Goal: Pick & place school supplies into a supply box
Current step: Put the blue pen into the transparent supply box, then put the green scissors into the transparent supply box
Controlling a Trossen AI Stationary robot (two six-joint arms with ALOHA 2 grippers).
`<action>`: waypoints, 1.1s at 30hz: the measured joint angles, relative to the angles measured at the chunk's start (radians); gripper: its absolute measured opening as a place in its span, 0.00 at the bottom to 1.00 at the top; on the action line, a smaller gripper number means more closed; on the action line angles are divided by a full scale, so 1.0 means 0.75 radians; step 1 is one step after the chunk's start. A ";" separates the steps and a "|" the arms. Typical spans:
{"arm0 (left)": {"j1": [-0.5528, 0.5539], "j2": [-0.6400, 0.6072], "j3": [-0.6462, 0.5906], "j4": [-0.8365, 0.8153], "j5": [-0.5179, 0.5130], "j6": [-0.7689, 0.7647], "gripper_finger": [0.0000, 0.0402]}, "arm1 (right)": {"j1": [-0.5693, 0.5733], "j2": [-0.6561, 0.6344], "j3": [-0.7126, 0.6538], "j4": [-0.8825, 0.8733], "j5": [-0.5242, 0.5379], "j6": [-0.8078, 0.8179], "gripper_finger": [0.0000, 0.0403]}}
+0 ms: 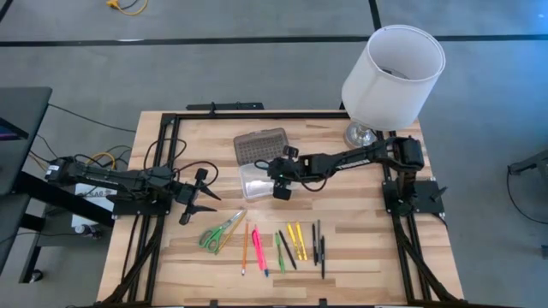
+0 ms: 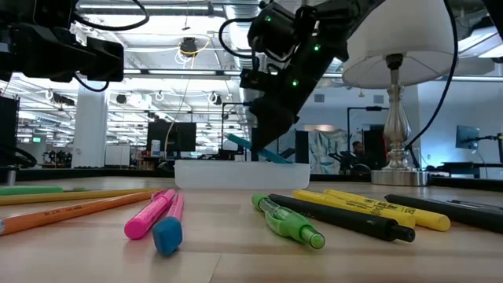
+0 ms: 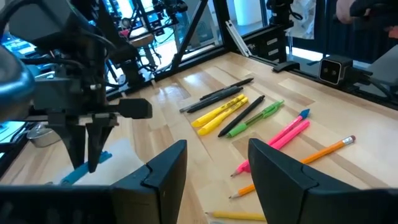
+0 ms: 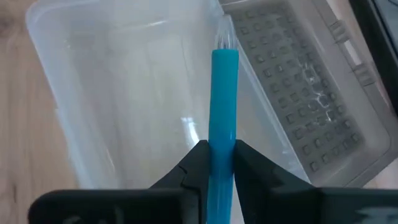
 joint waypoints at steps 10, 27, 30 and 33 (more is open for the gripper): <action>0.000 0.000 0.000 0.000 -0.001 -0.025 0.42 | 0.000 -0.015 0.002 0.061 0.002 -0.006 0.28; -0.057 0.101 0.000 -0.067 -0.298 -0.587 0.42 | 0.310 -0.203 0.000 0.012 0.514 -0.090 0.41; -0.120 0.186 0.000 -0.058 -0.362 -0.630 0.42 | 0.390 -0.254 0.000 -0.022 0.529 -0.135 0.39; -0.191 0.272 0.000 0.002 -0.413 -0.652 0.42 | 0.449 -0.301 0.000 -0.110 0.528 -0.146 0.36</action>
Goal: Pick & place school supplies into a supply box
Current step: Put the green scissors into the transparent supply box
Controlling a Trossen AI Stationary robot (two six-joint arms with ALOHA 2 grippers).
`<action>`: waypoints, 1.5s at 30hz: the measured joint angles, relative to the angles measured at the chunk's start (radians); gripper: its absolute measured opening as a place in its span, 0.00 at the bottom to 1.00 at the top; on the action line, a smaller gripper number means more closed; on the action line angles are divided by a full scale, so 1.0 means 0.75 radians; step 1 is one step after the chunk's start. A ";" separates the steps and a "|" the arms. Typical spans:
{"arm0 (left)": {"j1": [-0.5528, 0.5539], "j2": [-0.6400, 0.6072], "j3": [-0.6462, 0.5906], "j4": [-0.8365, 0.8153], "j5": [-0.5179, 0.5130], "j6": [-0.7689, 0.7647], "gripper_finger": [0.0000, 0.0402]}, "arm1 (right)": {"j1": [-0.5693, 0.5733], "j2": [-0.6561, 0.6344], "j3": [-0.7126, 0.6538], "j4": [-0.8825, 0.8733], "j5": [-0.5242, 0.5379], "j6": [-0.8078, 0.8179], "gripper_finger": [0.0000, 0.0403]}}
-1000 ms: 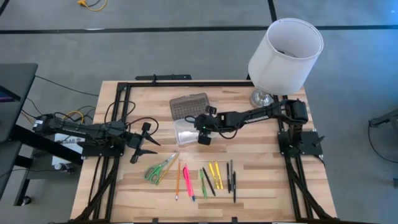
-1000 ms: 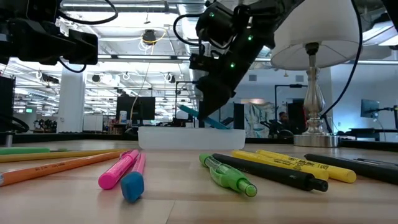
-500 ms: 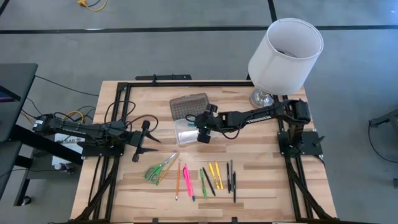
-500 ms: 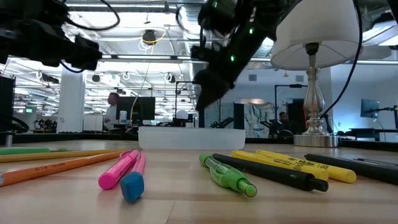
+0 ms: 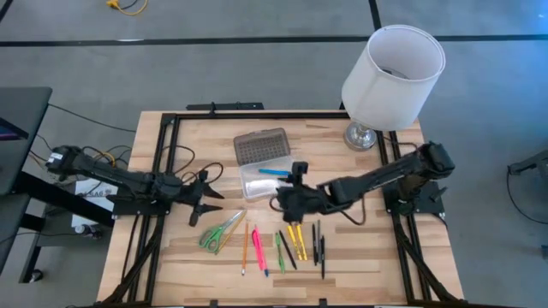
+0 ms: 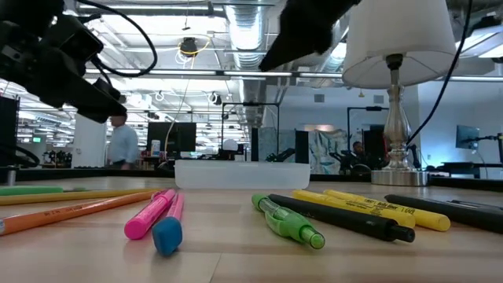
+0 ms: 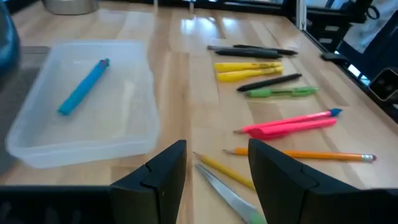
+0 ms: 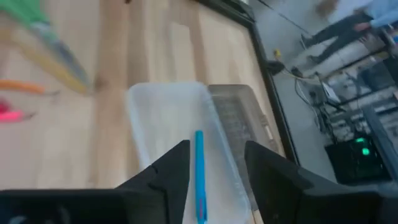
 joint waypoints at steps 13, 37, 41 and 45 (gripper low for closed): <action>-0.299 0.419 0.293 -0.350 -0.112 -0.223 0.42 | 0.026 -0.272 -0.332 0.066 -0.001 0.150 0.29; -0.466 1.113 0.819 -0.956 0.167 -0.717 0.42 | 0.115 -0.448 -0.770 0.721 0.073 0.070 0.29; -0.474 1.106 0.819 -0.976 0.149 -0.726 0.42 | 0.111 -0.448 -0.770 0.721 0.073 0.062 0.29; -0.473 1.098 0.819 -0.992 0.125 -0.727 0.42 | 0.111 -0.448 -0.770 0.722 0.073 0.048 0.29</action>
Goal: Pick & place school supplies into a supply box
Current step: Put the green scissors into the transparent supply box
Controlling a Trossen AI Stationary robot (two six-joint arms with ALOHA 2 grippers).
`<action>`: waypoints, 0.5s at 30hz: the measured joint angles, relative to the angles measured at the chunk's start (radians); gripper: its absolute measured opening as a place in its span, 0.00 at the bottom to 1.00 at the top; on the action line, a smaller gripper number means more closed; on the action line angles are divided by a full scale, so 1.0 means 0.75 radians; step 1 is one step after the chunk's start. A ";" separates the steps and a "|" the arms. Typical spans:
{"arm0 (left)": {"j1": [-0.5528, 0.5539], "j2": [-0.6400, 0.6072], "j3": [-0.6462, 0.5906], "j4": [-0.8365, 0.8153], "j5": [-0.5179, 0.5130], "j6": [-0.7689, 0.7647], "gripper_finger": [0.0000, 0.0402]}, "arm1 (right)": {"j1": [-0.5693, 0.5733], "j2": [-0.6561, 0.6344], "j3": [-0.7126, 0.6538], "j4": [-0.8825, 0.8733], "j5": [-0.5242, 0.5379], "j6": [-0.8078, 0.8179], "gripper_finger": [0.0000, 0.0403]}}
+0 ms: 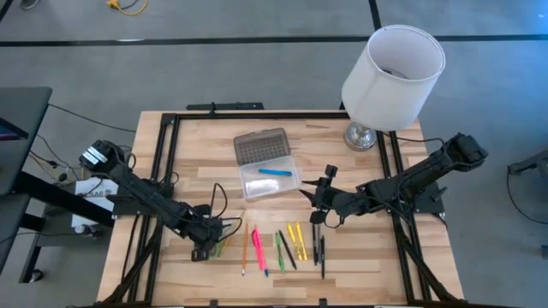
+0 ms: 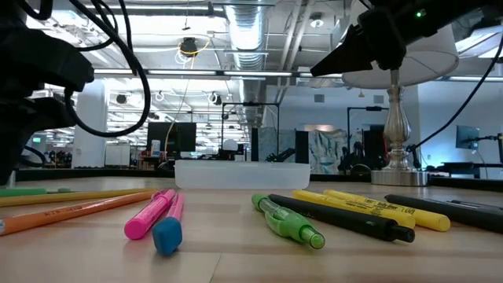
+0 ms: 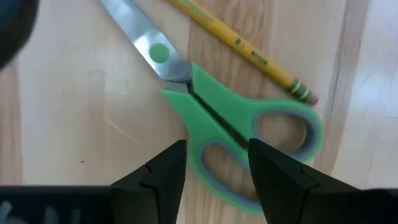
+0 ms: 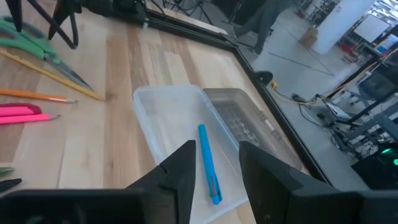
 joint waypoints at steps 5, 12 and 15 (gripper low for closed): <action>-0.004 -0.001 0.041 -0.033 -0.003 -0.008 0.42 | -0.007 0.000 0.000 0.001 -0.001 -0.002 0.29; -0.039 -0.002 0.100 -0.051 -0.005 -0.053 0.42 | -0.011 0.000 0.000 0.001 -0.005 -0.001 0.29; -0.053 -0.002 0.085 -0.048 -0.003 -0.104 0.42 | -0.011 0.000 0.000 0.001 -0.007 -0.001 0.29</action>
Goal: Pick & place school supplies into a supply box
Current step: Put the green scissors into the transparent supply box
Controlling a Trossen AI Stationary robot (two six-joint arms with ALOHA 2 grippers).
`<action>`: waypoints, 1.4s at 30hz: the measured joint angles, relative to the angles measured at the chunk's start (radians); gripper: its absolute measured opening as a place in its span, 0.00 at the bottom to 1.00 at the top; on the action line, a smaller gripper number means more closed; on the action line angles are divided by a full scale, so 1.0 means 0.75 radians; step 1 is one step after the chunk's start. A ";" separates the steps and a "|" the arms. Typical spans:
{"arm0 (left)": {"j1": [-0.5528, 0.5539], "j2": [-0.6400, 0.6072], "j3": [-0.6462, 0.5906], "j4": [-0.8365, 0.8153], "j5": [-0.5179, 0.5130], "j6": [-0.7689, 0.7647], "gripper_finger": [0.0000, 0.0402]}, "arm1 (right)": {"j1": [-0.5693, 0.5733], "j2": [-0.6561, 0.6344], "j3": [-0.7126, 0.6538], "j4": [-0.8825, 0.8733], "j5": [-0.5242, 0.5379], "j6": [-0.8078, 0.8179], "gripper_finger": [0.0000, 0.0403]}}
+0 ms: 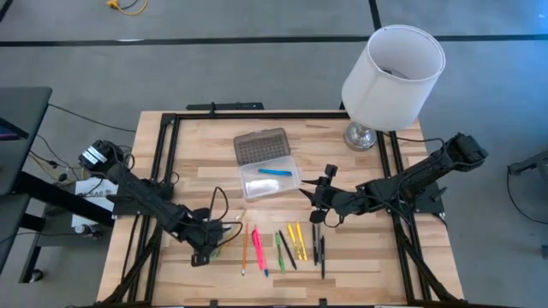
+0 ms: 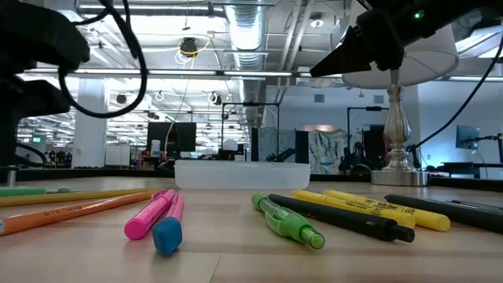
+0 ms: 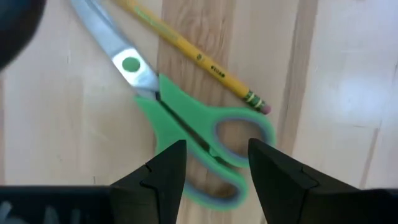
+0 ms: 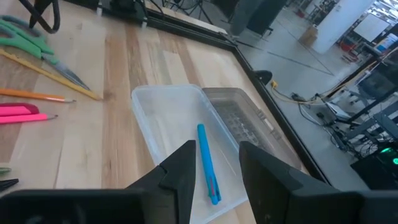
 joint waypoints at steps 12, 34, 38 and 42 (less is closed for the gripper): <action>-0.040 0.036 -0.019 0.049 0.015 -0.091 0.42 | -0.001 0.001 0.000 0.000 -0.001 0.011 0.29; -0.021 0.162 -0.015 0.018 0.001 -0.087 0.41 | -0.005 0.004 0.001 0.005 -0.003 0.014 0.29; 0.003 0.163 -0.015 -0.018 -0.045 -0.087 0.41 | -0.005 0.004 0.001 0.005 -0.004 0.014 0.29; 0.035 0.163 -0.015 -0.090 -0.122 -0.115 0.41 | -0.005 0.004 0.001 0.005 -0.003 0.014 0.29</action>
